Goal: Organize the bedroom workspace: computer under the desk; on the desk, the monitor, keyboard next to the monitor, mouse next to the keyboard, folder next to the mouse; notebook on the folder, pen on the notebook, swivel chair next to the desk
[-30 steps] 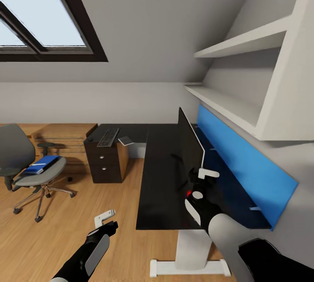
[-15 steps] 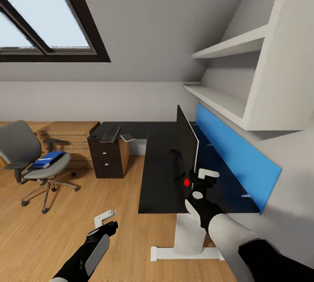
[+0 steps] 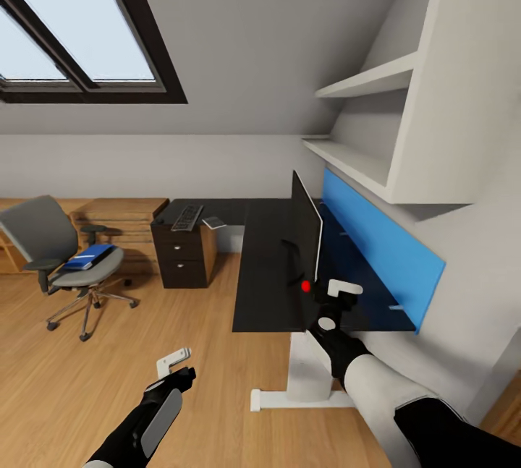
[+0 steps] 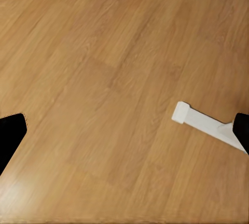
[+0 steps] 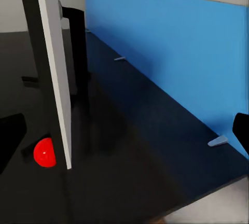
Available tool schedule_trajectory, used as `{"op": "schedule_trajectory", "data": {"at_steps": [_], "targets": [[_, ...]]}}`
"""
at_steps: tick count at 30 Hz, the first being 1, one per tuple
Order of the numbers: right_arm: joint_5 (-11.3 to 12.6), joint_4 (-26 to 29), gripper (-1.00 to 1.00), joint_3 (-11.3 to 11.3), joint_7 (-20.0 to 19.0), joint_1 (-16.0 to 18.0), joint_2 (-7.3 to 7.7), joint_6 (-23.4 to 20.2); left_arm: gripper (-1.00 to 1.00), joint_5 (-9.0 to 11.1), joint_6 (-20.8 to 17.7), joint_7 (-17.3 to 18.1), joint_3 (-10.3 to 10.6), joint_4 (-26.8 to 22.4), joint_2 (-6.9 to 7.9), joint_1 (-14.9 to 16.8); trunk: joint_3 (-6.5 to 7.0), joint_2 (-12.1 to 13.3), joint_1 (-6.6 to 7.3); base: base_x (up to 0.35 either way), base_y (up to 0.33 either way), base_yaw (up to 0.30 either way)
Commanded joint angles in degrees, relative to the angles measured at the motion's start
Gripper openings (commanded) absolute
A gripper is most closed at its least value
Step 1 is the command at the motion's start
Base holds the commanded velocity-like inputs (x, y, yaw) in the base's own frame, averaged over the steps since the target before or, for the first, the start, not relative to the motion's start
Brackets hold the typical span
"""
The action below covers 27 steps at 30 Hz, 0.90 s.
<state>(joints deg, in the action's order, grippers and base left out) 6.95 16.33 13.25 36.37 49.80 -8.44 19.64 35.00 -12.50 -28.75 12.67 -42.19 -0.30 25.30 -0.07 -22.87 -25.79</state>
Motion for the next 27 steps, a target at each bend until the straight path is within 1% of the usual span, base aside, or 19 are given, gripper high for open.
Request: {"op": "schedule_trajectory", "data": {"at_steps": [1, 10, 14, 15, 18, 19, 20, 22, 23, 26, 27], "targets": [[0.6, 0.0, 1.0, 0.5, 0.2, 0.0, 0.0, 0.3, 1.0, 0.3, -0.2, -0.4, 0.2, -0.1, 0.04, 0.0, -0.03, -0.1, 0.0, -0.266, 0.0, 0.0], [0.8, 0.0, 1.0, 0.5, 0.2, 0.0, -0.19, 2.2, 1.0, 0.4, -0.2, -0.4, 0.3, -0.1, -0.05, 0.0, -0.03, -0.1, 0.0, -0.261, 0.0, 0.0], [0.7, -0.2, 1.0, 0.4, 0.1, 0.0, -0.16, 2.6, 1.0, 0.4, -0.2, -0.6, 0.3, -0.1, -0.12, 0.0, -0.03, -0.1, 0.0, -0.086, 0.0, 0.0], [0.4, -2.6, 1.0, 0.3, 0.2, 0.0, 0.16, 3.0, 1.0, 0.3, -0.1, -0.4, 0.4, 2.0, -0.18, 0.0, -0.03, -0.1, 0.0, -0.006, 0.0, 0.0], [0.3, -4.8, 1.0, 0.2, 0.3, -0.4, 0.22, 4.4, 1.0, 0.3, 0.0, -0.4, 0.4, 3.0, -0.18, 0.0, -0.03, -0.1, 0.0, -0.003, 0.0, 0.0], [0.2, -5.8, 1.0, 0.2, 0.4, -0.7, 0.24, 5.8, 1.0, 0.4, 0.0, -0.4, 0.4, 3.3, -0.13, 0.0, -0.03, -0.1, 0.0, -0.001, 0.0, 0.0], [0.2, -7.0, 1.0, 0.3, 0.5, -1.5, 0.25, 8.5, 1.0, 0.4, 0.0, -0.3, 0.4, 3.9, -0.07, 0.0, -0.03, -0.1, 0.0, 0.0, 0.0, 0.0], [0.1, -7.7, 1.0, 0.3, 0.6, -2.2, 0.24, 10.1, 1.0, 0.3, 0.1, -0.3, 0.4, 4.6, -0.06, 0.0, -0.03, -0.1, 0.0, 0.0, 0.0, 0.0], [0.1, -8.1, 1.0, 0.3, 0.6, -3.2, 0.25, 11.5, 1.0, 0.2, 0.1, -0.2, 0.4, 5.7, -0.06, 0.0, -0.03, -0.1, 0.0, 0.0, 0.0, 0.0], [0.0, -8.5, 1.0, 0.3, 0.6, -5.1, 0.22, 12.8, 1.0, 0.1, 0.3, 0.0, 0.5, 8.4, -0.05, 0.0, -0.03, -0.1, 0.0, 0.0, 0.0, 0.0], [0.0, -8.6, 1.0, 0.3, 0.5, -6.5, 0.2, 13.3, 1.0, 0.0, 0.9, 0.1, 0.5, 10.8, -0.08, 0.0, -0.03, -0.1, 0.0, 0.0, 0.0, 0.0]]}}
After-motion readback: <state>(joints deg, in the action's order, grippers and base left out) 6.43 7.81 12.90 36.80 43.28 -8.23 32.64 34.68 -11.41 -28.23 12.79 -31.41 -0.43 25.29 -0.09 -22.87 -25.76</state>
